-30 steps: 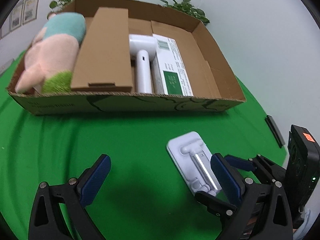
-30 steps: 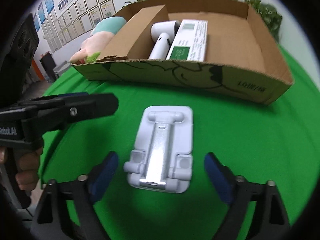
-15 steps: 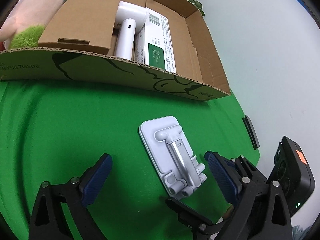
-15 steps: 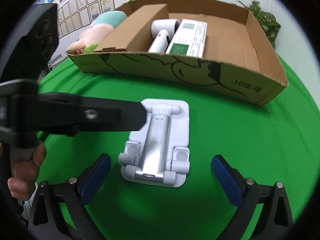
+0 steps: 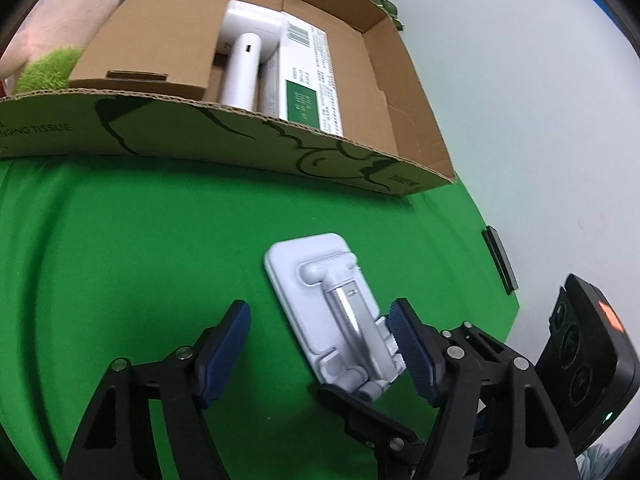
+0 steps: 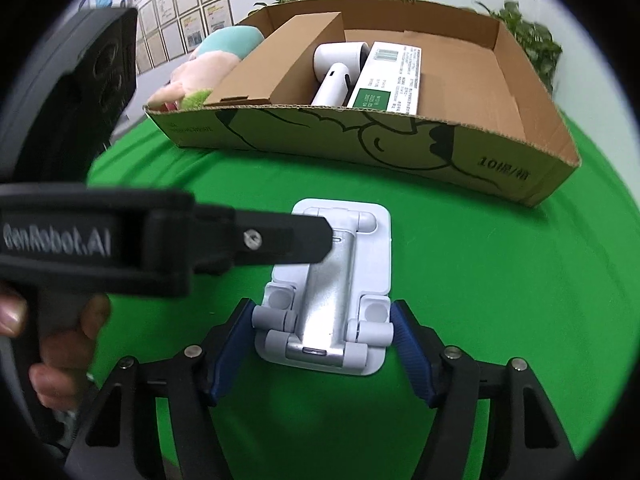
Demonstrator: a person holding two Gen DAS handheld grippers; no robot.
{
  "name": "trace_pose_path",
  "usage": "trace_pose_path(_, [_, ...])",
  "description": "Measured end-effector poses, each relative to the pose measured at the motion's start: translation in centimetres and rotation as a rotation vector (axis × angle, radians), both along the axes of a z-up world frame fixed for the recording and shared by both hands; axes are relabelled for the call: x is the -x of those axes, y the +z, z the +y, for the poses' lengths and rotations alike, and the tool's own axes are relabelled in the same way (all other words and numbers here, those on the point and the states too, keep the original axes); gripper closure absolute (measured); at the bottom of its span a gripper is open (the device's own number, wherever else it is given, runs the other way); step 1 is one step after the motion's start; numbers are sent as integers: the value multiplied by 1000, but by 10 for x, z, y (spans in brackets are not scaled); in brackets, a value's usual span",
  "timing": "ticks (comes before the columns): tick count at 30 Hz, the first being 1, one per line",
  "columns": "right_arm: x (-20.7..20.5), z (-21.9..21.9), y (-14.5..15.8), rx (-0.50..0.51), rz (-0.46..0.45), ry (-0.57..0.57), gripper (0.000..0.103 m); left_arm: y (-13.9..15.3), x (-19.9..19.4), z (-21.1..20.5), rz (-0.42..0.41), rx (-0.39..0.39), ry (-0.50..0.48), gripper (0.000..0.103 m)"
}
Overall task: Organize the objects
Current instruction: 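Grasp the white folding phone stand with the right gripper, then lift the phone stand and carry it over the tray box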
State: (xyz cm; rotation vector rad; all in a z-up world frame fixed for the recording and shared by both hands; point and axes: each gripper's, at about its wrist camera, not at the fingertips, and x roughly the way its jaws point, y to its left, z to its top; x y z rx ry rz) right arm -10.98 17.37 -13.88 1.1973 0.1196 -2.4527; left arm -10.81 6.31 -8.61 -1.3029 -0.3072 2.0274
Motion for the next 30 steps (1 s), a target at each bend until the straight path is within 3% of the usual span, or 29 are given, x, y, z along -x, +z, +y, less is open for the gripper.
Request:
trace_pose_path(4, [-1, 2, 1, 65, -33, -4, 36, 0, -3, 1, -3, 2, -7, 42])
trace_pose_path(8, [-2, -2, 2, 93, -44, 1, 36, 1, -5, 2, 6, 35, -5, 57])
trace_pose_path(18, [-4, -6, 6, 86, -21, -27, 37, 15, -13, -3, 65, 49, -3, 64])
trace_pose_path(30, [4, -3, 55, 117, 126, -78, 37, 92, -8, 15, 245, 63, -27, 66])
